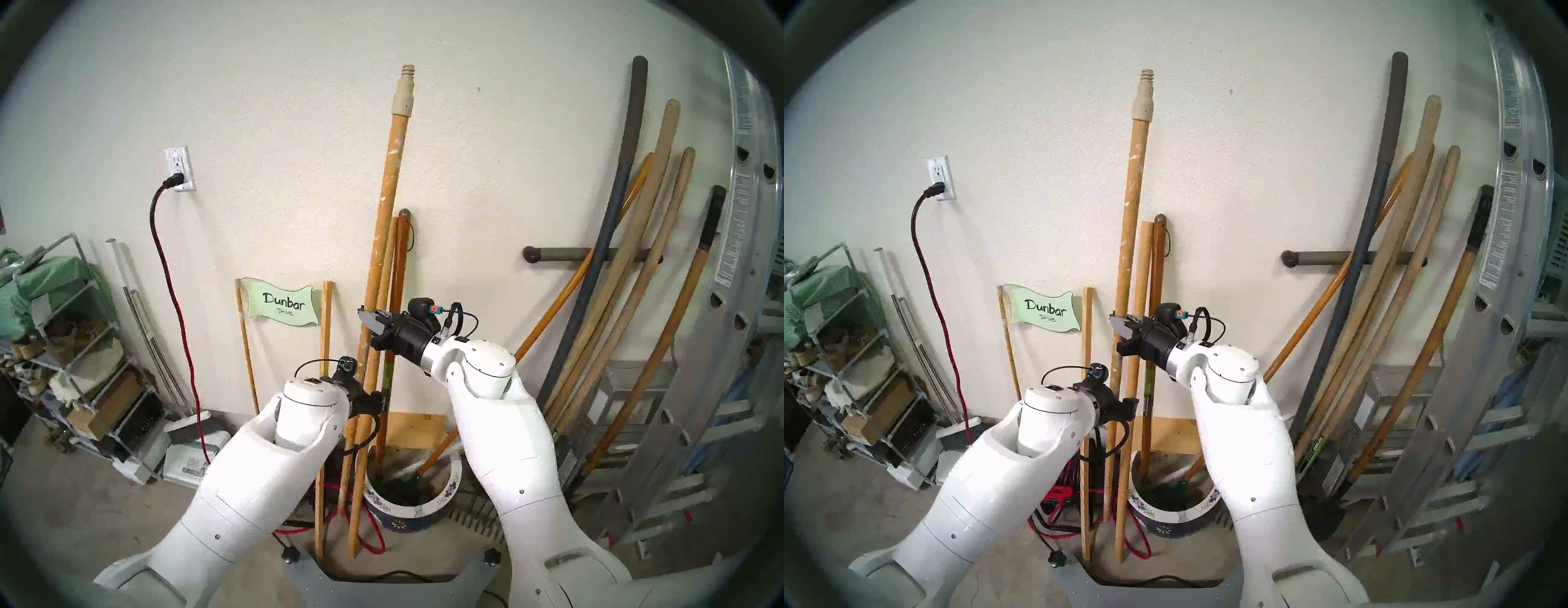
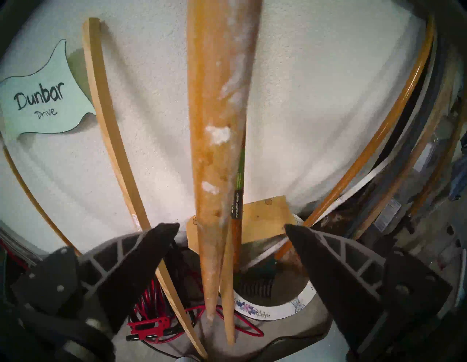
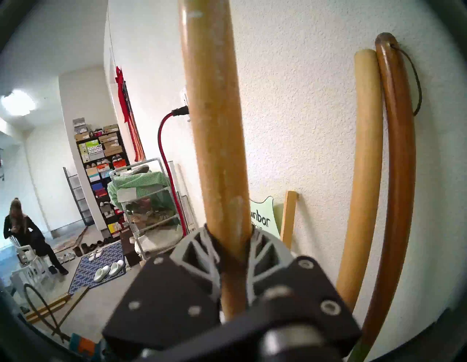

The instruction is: Put wooden sticks into the pot

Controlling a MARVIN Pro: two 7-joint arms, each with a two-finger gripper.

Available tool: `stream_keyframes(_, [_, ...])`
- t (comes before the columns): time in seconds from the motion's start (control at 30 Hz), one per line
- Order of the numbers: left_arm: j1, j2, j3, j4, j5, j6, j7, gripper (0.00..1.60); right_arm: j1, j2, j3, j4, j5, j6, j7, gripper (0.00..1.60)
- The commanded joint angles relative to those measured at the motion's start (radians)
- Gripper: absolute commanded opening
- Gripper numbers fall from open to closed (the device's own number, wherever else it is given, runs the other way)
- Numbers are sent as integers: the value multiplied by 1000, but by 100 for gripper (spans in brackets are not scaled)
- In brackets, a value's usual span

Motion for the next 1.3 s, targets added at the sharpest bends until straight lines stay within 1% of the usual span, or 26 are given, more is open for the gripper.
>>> stream_keyframes(0.0, [116, 12, 1, -119, -13, 39, 35, 160, 18, -10, -1, -10, 4, -3, -1, 0])
stream_keyframes(0.07, [133, 21, 13, -146, -19, 51, 48, 160, 18, -10, -1, -9, 4, -3, -2, 0])
stream_keyframes(0.1, [171, 23, 3, -188, -17, 52, 59, 160, 18, -9, -2, -9, 3, -3, -3, 0])
stream_keyframes(0.13, [162, 31, 18, -184, -26, 59, 66, 160, 18, -10, -2, -9, 3, -4, -4, 0])
stream_keyframes(0.27, [201, 50, 26, -239, -33, 73, 106, 160, 20, -13, -1, -13, 6, -2, -7, 0])
stream_keyframes(0.3, [223, 55, 21, -266, -31, 75, 124, 160, 21, -13, -1, -17, 7, -1, -7, 0])
stream_keyframes(0.33, [224, 63, 24, -270, -32, 79, 132, 160, 20, -14, 0, -20, 10, -2, -5, 0])
stream_keyframes(0.43, [276, 84, 6, -333, -33, 87, 175, 160, 19, -14, 1, -27, 13, 1, -2, 0])
stream_keyframes(0.47, [266, 92, 10, -326, -35, 92, 191, 160, 17, -13, 1, -31, 14, 1, -1, 0])
stream_keyframes(0.5, [301, 102, -5, -366, -32, 97, 205, 160, 15, -12, 2, -36, 17, 3, 1, 0])
stream_keyframes(0.53, [293, 108, -2, -362, -38, 100, 217, 160, 13, -12, 4, -39, 21, 6, 4, 0])
stream_keyframes(0.57, [319, 116, -13, -391, -37, 103, 232, 160, 11, -9, 5, -47, 21, 6, 6, 0])
stream_keyframes(0.6, [317, 121, -13, -393, -41, 107, 242, 160, 9, -9, 9, -53, 28, 9, 11, 0])
stream_keyframes(0.63, [340, 126, -23, -421, -44, 109, 260, 160, 6, -6, 11, -63, 31, 12, 16, 0])
stream_keyframes(0.8, [391, 128, -26, -491, -59, 116, 314, 160, -17, 6, 31, -121, 55, 35, 46, 0])
stream_keyframes(0.9, [425, 168, -66, -520, -79, 121, 346, 160, -45, 19, 39, -168, 65, 50, 75, 0])
stream_keyframes(1.0, [466, 174, -99, -555, -96, 120, 372, 160, -67, 35, 57, -216, 80, 68, 102, 0])
stream_keyframes(1.27, [553, 167, -154, -625, -134, 115, 413, 160, -104, 83, 104, -319, 123, 132, 191, 0])
